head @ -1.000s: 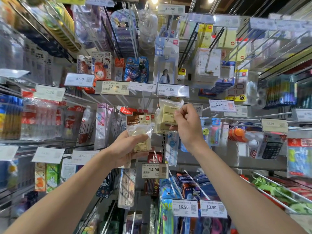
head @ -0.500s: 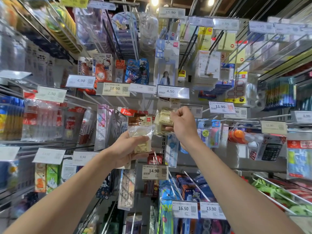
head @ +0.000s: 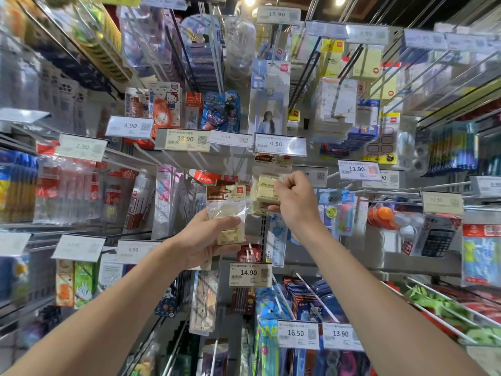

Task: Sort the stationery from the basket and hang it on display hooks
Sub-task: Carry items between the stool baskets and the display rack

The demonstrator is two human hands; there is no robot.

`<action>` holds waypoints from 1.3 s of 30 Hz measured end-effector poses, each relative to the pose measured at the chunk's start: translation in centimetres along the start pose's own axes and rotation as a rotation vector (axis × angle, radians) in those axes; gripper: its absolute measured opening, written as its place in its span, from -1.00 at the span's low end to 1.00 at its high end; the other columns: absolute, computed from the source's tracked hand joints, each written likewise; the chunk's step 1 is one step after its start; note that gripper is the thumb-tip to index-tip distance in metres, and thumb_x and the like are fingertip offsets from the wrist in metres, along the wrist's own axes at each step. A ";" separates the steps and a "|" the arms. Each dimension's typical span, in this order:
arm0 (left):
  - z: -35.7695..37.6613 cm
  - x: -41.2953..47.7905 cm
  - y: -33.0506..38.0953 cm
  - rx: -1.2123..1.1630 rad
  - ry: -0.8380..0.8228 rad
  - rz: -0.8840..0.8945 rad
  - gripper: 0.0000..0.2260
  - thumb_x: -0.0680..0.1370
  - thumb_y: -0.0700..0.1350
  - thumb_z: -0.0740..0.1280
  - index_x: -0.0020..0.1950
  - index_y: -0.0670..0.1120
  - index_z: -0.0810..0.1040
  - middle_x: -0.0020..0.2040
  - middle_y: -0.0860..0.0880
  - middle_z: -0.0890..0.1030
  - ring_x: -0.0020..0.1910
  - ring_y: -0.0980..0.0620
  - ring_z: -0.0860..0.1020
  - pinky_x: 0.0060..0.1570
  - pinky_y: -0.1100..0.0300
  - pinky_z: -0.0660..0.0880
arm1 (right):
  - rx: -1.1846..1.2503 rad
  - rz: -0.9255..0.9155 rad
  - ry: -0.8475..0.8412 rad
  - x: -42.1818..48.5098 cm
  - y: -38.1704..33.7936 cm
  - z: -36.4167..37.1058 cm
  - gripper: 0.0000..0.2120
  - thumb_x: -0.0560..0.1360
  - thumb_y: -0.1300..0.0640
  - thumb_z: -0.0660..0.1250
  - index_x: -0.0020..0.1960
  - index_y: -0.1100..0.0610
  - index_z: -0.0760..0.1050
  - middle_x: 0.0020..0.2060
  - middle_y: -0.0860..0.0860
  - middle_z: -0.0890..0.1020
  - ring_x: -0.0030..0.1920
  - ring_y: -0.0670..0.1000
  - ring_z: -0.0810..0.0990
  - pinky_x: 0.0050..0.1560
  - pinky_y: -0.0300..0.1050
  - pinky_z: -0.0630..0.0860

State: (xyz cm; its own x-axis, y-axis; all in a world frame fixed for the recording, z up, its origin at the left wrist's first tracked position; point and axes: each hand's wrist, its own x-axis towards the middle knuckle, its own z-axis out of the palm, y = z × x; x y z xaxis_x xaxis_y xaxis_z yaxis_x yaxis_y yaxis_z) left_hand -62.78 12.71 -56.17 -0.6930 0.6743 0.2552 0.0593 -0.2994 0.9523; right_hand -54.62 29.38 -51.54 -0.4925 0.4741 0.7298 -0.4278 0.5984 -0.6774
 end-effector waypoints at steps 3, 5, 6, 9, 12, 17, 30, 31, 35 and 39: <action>0.0 0.0 0.0 0.008 0.009 0.003 -0.82 0.64 -0.21 0.37 0.23 -0.10 0.56 0.12 -0.19 0.72 0.11 -0.23 0.70 -0.29 0.14 0.68 | -0.012 0.040 -0.005 0.1 0.1 0.1 -0.78 0.67 0.22 0.22 -0.12 0.15 0.27 -0.16 0.07 0.41 -0.20 0.06 0.59 -0.34 -0.26 0.58; -0.1 -0.1 0.0 0.009 0.014 0.007 -0.83 0.64 -0.20 0.37 0.23 -0.11 0.56 0.11 -0.19 0.73 0.09 -0.22 0.71 -0.29 0.14 0.69 | -0.012 0.093 -0.004 0.2 0.2 0.1 -0.78 0.67 0.22 0.22 -0.13 0.14 0.26 -0.18 0.05 0.40 -0.22 0.09 0.62 -0.41 -0.31 0.52; -0.1 -0.1 0.0 0.007 0.015 0.008 -0.84 0.64 -0.20 0.37 0.22 -0.12 0.57 0.10 -0.19 0.73 0.08 -0.21 0.72 -0.30 0.14 0.68 | -0.014 0.122 -0.003 0.2 0.3 0.1 -0.78 0.67 0.21 0.22 -0.13 0.13 0.26 -0.18 0.06 0.40 -0.21 0.13 0.64 -0.45 -0.33 0.49; -0.1 0.0 0.0 0.008 0.014 0.009 -0.84 0.64 -0.20 0.37 0.22 -0.12 0.57 0.09 -0.19 0.73 0.06 -0.19 0.72 -0.31 0.15 0.67 | -0.015 0.188 -0.008 0.4 0.3 0.1 -0.79 0.67 0.20 0.21 -0.12 0.12 0.26 -0.15 0.07 0.42 -0.21 0.15 0.69 -0.52 -0.35 0.39; -0.2 0.2 0.0 -0.003 0.022 0.006 -0.83 0.63 -0.20 0.39 0.22 -0.13 0.56 0.09 -0.19 0.73 0.06 -0.19 0.72 -0.32 0.15 0.67 | -0.056 0.218 -0.022 0.6 0.5 0.4 -0.85 0.66 0.20 0.19 -0.09 0.10 0.32 -0.08 0.06 0.52 -0.31 0.02 0.71 -0.45 -0.28 0.43; -0.5 0.7 -0.3 -0.021 0.035 -0.004 -0.71 0.62 -0.26 0.37 0.34 -0.18 0.46 0.20 -0.26 0.67 0.06 -0.22 0.72 -0.28 0.10 0.67 | -0.110 0.267 -0.021 1.1 0.9 0.7 -0.89 0.62 0.27 0.18 -0.01 0.08 0.39 -0.02 0.05 0.60 -0.20 0.01 0.74 -0.06 0.04 0.69; -1.0 0.5 -0.6 0.011 -0.084 0.059 -0.72 0.62 -0.31 0.35 0.33 -0.15 0.49 0.08 -0.16 0.73 0.00 -0.14 0.73 -0.20 0.15 0.69 | -0.272 -0.045 -0.046 -3.0 2.8 1.8 -0.61 0.62 -0.15 0.29 -0.21 0.13 0.47 -0.42 -0.07 0.49 -0.41 -0.08 0.44 -0.33 -0.16 0.38; -1.0 0.5 -0.6 0.035 -0.098 0.076 -0.70 0.61 -0.30 0.36 0.34 -0.17 0.49 0.08 -0.17 0.73 -0.01 -0.14 0.73 -0.17 0.13 0.69 | -0.179 0.000 -0.145 -3.2 2.5 2.1 -0.61 0.60 -0.16 0.33 -0.18 0.16 0.49 -0.41 -0.07 0.50 -0.40 -0.08 0.45 -0.29 -0.13 0.42; -1.0 0.7 -0.7 0.063 -0.109 0.096 -0.70 0.60 -0.30 0.38 0.33 -0.21 0.50 0.02 -0.19 0.71 -0.07 -0.11 0.72 -0.24 0.15 0.68 | -0.022 0.173 -0.249 -3.7 2.2 3.3 -0.70 0.43 -0.06 0.56 -0.14 0.14 0.55 -0.27 0.03 0.65 -0.25 0.00 0.62 -0.16 0.10 0.64; -0.6 0.4 -0.7 0.080 -0.113 0.111 -0.75 0.62 -0.28 0.37 0.29 -0.13 0.55 0.05 -0.16 0.72 -0.01 -0.08 0.72 -0.16 0.14 0.68 | 0.085 0.249 -0.183 -3.6 1.9 3.9 -0.72 0.44 0.00 0.53 -0.14 0.19 0.55 -0.11 0.19 0.70 -0.01 0.26 0.68 0.01 0.31 0.64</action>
State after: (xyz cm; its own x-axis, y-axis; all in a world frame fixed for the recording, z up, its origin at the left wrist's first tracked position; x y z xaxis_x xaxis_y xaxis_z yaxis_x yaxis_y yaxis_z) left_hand -63.53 12.82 -56.82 -0.5944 0.7130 0.3720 0.1909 -0.3243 0.9265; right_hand -56.60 26.34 -55.85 -0.7150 0.4705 0.5171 -0.3349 0.4187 -0.8441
